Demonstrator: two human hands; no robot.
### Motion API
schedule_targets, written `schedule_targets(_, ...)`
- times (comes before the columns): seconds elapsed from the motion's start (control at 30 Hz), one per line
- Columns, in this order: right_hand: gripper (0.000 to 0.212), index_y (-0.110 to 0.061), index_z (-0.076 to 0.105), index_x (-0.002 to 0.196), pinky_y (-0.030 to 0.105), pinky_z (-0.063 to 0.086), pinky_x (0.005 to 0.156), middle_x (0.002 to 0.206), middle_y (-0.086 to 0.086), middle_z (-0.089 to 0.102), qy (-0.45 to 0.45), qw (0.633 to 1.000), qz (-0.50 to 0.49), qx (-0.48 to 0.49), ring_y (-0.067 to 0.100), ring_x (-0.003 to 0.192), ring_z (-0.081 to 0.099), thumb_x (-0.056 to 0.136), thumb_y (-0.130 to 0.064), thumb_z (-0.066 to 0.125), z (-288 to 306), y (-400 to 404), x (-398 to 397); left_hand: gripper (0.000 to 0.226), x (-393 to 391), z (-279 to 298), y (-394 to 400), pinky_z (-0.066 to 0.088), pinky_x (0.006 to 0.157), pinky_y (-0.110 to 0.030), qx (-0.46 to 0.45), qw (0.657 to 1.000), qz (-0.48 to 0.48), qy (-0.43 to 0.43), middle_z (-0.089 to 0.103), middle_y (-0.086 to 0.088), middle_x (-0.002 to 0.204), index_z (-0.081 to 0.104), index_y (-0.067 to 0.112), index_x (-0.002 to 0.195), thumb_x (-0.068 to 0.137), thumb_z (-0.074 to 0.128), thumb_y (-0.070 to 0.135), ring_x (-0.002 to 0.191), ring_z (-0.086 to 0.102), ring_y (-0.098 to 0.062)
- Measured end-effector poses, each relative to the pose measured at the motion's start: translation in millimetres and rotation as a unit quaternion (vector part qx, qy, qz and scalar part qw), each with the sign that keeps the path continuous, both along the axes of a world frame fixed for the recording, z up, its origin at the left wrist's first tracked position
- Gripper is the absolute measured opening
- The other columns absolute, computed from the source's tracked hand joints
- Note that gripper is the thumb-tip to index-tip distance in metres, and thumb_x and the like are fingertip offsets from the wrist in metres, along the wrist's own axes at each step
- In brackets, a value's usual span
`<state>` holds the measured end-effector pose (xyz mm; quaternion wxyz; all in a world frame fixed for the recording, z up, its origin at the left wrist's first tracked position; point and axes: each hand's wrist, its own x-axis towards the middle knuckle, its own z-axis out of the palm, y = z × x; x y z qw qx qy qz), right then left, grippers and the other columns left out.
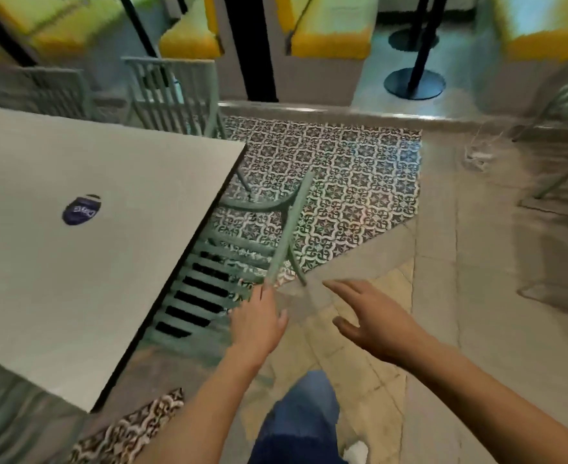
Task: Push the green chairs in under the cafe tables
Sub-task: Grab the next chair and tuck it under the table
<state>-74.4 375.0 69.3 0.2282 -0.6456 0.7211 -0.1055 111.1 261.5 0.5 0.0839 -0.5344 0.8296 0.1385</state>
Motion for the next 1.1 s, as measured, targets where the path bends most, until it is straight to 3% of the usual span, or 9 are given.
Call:
schedule_targets(0.1, 0.063, -0.031, 0.027, 0.149, 0.026, 0.029, 0.109, 0.15, -0.007, 0.035, 0.018, 0.997, 0.073, 0.004, 0.014, 0.135, 0.033, 0.092, -0.039, 0.053, -11, -48, -29, 0.07, -21, -21, -18, 0.046, 0.093, -0.038, 0.043, 0.992, 0.104, 0.048, 0.039, -0.006, 0.147, 0.02, 0.018, 0.151, 0.092, 0.049, 0.042, 0.12, 0.052, -0.027)
schedule_targets(0.17, 0.063, -0.031, 0.027, 0.149, 0.029, 0.03, 0.109, 0.151, -0.006, 0.035, 0.021, 0.994, 0.109, 0.011, 0.015, 0.136, 0.032, 0.093, -0.04, 0.053, -24, -80, -45, 0.067, -30, -33, -32, 0.045, 0.076, -0.03, 0.073, 0.983, 0.161, 0.056, 0.052, -0.008, 0.135, 0.023, 0.019, 0.15, 0.092, 0.049, 0.04, 0.109, 0.058, -0.026)
schedule_targets(0.23, 0.063, -0.029, 0.027, 0.149, 0.03, 0.03, 0.11, 0.152, -0.005, 0.034, 0.029, 0.986, 0.162, 0.03, 0.017, 0.137, 0.031, 0.093, -0.038, 0.054, -32, -108, -56, 0.053, -36, -44, -44, 0.043, 0.066, -0.028, 0.088, 0.973, 0.204, 0.066, 0.062, -0.009, 0.114, 0.039, 0.018, 0.137, 0.089, 0.052, 0.038, 0.094, 0.061, -0.026)
schedule_targets(0.33, 0.063, -0.025, 0.029, 0.149, 0.032, 0.026, 0.113, 0.152, -0.001, 0.034, 0.039, 0.969, 0.24, 0.036, 0.02, 0.138, 0.03, 0.092, -0.035, 0.055, -36, -148, -69, 0.036, -41, -48, -55, 0.053, 0.069, -0.035, 0.112, 0.949, 0.276, 0.099, 0.066, -0.006, 0.096, 0.052, 0.021, 0.108, 0.077, 0.05, 0.041, 0.081, 0.062, -0.024)
schedule_targets(0.6, 0.068, -0.021, 0.027, 0.15, 0.042, 0.018, 0.119, 0.152, 0.001, 0.033, 0.064, 0.907, 0.416, 0.023, 0.024, 0.141, 0.025, 0.09, -0.031, 0.057, -60, -254, -74, 0.011, -57, -33, -53, 0.041, 0.054, -0.026, 0.125, 0.913, 0.387, 0.04, 0.06, 0.004, 0.08, 0.06, 0.024, 0.091, 0.084, 0.057, 0.032, 0.07, 0.056, -0.014)
schedule_targets(0.7, 0.075, -0.022, 0.019, 0.152, 0.047, 0.013, 0.119, 0.149, 0.003, 0.039, 0.131, 0.876, 0.457, 0.078, 0.025, 0.14, 0.031, 0.088, -0.032, 0.059, -78, -291, -73, 0.014, -58, -34, -37, 0.047, 0.065, -0.029, 0.094, 0.894, 0.438, 0.021, 0.062, 0.005, 0.085, 0.063, 0.025, 0.098, 0.085, 0.059, 0.027, 0.076, 0.059, -0.016)
schedule_targets(0.77, 0.063, -0.026, 0.033, 0.144, 0.048, 0.027, 0.114, 0.136, 0.001, 0.052, 0.197, 0.849, 0.485, 0.08, 0.025, 0.128, 0.046, 0.087, -0.037, 0.058, -90, -310, -74, 0.015, -58, -34, -29, 0.048, 0.074, -0.032, 0.073, 0.872, 0.485, 0.012, 0.063, 0.005, 0.088, 0.064, 0.027, 0.098, 0.083, 0.062, 0.027, 0.08, 0.06, -0.018)
schedule_targets(0.87, 0.025, -0.03, 0.057, 0.114, 0.039, 0.051, 0.089, 0.098, -0.007, 0.062, 0.239, 0.826, 0.506, 0.075, 0.017, 0.093, 0.06, 0.089, -0.032, 0.058, -95, -324, -72, 0.019, -61, -42, -27, 0.048, 0.079, -0.034, 0.063, 0.857, 0.509, -0.036, 0.067, 0.004, 0.087, 0.067, 0.027, 0.097, 0.079, 0.061, 0.03, 0.086, 0.064, -0.022)
schedule_targets(1.1, 0.017, -0.022, 0.057, 0.108, 0.03, 0.049, 0.073, 0.082, -0.006, 0.053, 0.314, 0.775, 0.543, 0.078, 0.016, 0.083, 0.059, 0.092, -0.025, 0.051, -98, -335, -62, 0.013, -65, -48, -37, 0.038, 0.072, -0.032, 0.084, 0.837, 0.528, -0.115, 0.067, 0.004, 0.091, 0.065, 0.026, 0.097, 0.089, 0.057, 0.02, 0.089, 0.064, -0.02)
